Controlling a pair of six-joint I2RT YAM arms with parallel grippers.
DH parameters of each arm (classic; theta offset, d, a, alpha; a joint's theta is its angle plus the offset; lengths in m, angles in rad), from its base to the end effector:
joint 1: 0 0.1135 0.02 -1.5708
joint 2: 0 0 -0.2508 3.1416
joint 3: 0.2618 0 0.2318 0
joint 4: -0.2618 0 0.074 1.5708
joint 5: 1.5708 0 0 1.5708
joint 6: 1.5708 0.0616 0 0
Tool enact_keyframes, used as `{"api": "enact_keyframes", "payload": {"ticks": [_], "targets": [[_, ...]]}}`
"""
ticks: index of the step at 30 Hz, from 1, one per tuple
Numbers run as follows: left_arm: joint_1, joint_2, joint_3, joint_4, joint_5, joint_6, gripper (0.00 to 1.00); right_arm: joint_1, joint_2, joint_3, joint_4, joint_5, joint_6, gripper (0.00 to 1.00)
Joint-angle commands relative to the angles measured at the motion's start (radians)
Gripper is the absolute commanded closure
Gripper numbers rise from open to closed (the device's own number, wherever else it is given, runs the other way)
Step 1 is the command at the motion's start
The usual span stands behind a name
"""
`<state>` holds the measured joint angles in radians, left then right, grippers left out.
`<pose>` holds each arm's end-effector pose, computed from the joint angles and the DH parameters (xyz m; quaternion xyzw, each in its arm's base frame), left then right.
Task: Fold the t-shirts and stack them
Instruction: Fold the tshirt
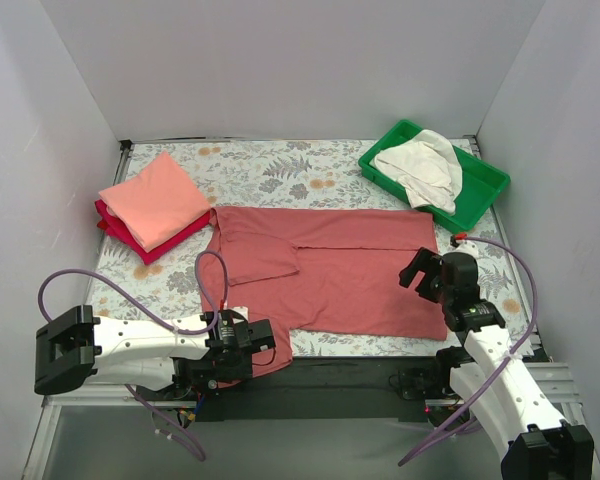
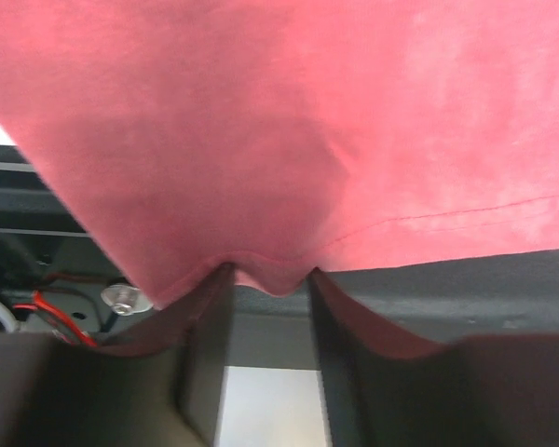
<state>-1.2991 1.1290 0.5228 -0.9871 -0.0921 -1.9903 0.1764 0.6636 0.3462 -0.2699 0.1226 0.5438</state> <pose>0.0398 -0.1217 0.1267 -0.3379 0.9400 0.0078 0.0467 0.1651 0.0218 0.1802 0.1892 0.8598 0.1155 0.4601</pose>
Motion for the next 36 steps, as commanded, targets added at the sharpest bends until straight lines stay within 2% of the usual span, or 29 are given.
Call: {"api": "enact_keyframes", "payload": {"ticks": [1, 2, 5, 13, 20, 30, 36], "targets": [[-0.005, 0.003, -0.021, 0.039, 0.023, -0.208, 0.73, -0.005, -0.009, 0.046, -0.069, 0.026, 0.019, 0.04], [-0.005, 0.006, -0.020, 0.044, 0.023, -0.205, 0.83, -0.005, -0.009, 0.054, -0.087, 0.023, 0.022, 0.04], [-0.005, 0.009, -0.017, 0.044, 0.022, -0.196, 1.00, -0.003, -0.016, 0.088, -0.176, 0.017, 0.022, 0.04], [-0.005, -0.037, 0.000, 0.039, -0.009, -0.162, 1.00, -0.005, -0.087, 0.102, -0.383, -0.090, 0.106, 0.02], [-0.003, -0.093, 0.016, 0.036, -0.069, -0.142, 1.00, -0.005, -0.147, 0.001, -0.400, -0.087, 0.286, 0.09], [-0.005, -0.141, 0.082, -0.019, -0.185, -0.151, 1.00, -0.005, -0.124, 0.065, -0.532, -0.060, 0.284, 0.12], [-0.003, -0.135, 0.109, 0.022, -0.219, -0.107, 1.00, -0.003, -0.108, 0.140, -0.617, -0.106, 0.294, 0.13]]}}
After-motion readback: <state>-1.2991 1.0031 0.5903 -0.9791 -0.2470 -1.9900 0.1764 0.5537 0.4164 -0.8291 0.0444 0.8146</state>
